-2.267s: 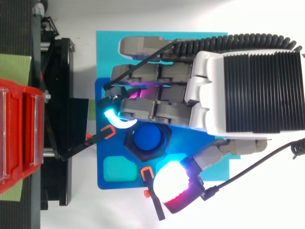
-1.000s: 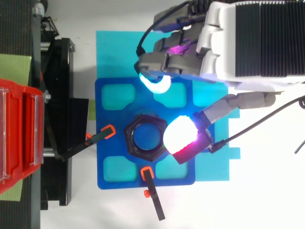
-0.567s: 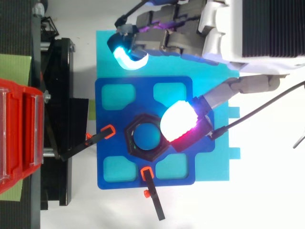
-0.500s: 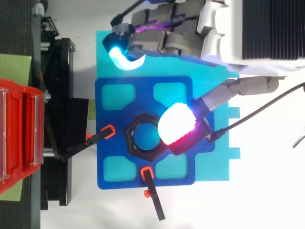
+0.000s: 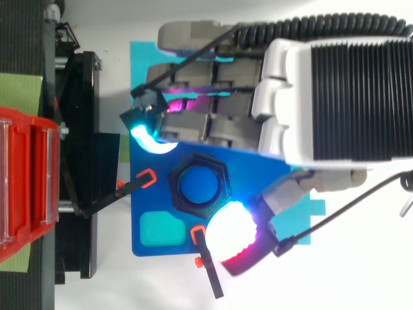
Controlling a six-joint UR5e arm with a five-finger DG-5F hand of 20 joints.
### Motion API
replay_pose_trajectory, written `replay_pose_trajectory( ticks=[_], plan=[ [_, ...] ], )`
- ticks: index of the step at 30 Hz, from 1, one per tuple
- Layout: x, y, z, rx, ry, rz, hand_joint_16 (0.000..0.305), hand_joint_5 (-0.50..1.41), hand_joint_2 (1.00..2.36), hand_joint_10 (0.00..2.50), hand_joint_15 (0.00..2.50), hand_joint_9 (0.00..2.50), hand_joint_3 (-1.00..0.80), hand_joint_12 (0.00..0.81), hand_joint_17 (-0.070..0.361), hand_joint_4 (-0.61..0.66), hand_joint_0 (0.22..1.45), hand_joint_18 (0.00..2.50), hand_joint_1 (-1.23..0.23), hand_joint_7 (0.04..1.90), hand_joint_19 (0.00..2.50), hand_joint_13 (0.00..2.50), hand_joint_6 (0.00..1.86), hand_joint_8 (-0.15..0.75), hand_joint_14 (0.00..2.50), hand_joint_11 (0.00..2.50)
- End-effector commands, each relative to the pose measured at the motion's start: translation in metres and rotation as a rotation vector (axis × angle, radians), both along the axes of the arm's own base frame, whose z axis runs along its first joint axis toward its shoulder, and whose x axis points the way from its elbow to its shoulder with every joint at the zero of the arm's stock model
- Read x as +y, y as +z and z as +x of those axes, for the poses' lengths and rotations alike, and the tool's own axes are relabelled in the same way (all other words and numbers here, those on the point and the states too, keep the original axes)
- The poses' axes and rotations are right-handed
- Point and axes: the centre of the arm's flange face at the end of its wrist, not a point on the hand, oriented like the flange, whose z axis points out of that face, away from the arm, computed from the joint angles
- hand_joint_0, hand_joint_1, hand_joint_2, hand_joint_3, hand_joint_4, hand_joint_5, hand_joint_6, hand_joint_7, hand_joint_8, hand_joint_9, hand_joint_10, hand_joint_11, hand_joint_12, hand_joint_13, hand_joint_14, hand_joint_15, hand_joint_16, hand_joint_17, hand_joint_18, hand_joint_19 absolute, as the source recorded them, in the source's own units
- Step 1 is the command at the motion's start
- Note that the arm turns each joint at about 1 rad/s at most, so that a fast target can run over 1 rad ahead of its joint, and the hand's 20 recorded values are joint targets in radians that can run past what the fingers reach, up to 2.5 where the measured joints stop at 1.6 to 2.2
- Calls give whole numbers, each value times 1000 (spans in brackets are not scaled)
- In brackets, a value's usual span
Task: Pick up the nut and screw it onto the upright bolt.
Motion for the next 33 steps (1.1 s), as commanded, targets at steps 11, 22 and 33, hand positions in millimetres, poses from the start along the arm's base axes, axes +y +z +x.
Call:
replay_pose_trajectory(
  ticks=[11, 22, 33],
  plan=[
    [27, -2, 2, 5, 15, 5, 27, -89, 1000, 0, 0, 660, -500, 246, 61, 180, 493, 50, -177, 769, 0, 443, 503, 198, 0, 0],
    [29, -24, 8, 29, 17, 34, 27, -84, 1000, 0, 0, 670, -500, 249, 61, 195, 494, 72, -180, 822, 0, 460, 503, 207, 0, 0],
    [24, -26, 6, 49, 15, 33, 19, 5, 1000, 0, 0, 923, -500, 192, 43, 218, 531, 357, -331, 1302, 0, 659, 504, 230, 0, 0]
  ],
)
